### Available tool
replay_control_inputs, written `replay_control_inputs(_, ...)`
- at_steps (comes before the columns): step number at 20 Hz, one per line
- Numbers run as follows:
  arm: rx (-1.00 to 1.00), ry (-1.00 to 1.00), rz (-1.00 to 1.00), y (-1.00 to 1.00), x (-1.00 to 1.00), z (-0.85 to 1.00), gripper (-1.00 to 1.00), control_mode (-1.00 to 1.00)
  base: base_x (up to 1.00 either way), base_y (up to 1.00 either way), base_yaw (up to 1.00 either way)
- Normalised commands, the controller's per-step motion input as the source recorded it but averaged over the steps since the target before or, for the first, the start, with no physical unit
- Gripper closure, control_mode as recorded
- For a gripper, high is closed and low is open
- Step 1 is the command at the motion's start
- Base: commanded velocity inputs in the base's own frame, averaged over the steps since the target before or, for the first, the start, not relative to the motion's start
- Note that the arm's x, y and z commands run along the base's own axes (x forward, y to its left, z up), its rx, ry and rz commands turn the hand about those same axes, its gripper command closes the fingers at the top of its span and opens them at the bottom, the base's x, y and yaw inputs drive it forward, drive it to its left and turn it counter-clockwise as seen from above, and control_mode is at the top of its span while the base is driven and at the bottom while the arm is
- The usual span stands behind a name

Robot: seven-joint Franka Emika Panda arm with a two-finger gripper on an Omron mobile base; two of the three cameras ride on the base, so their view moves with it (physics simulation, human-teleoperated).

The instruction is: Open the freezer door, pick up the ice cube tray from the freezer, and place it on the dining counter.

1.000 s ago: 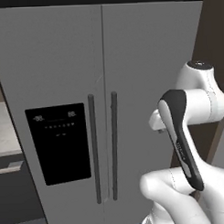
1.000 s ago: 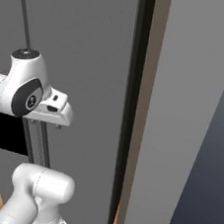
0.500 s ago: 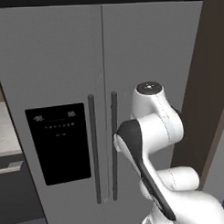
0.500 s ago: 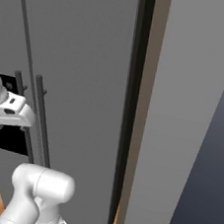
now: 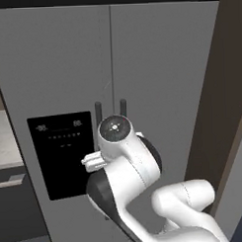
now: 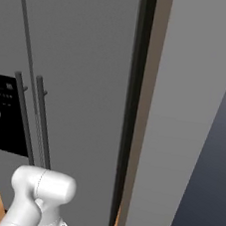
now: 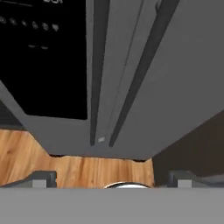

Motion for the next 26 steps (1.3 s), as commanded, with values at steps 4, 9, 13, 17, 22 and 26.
replay_control_inputs(4,0.01,-0.46,-0.11,0.53,0.25,0.0,-1.0,-1.0,0.0,0.0,0.0)
replay_control_inputs(9,0.03,-0.42,-0.12,0.08,0.51,0.0,-1.0,-1.0,0.0,0.0,0.0)
replay_control_inputs(13,0.0,-0.32,-0.05,0.01,0.49,0.0,-1.0,-1.0,0.0,0.0,0.0)
replay_control_inputs(17,0.0,-0.23,0.0,-0.07,0.6,0.0,-1.0,-1.0,0.0,0.0,0.0)
replay_control_inputs(22,0.0,-0.17,0.0,-0.06,0.5,-0.02,-1.0,-1.0,0.0,0.0,0.0)
replay_control_inputs(26,0.0,-0.09,0.0,0.0,0.49,-0.08,-1.0,-1.0,0.0,0.0,0.0)
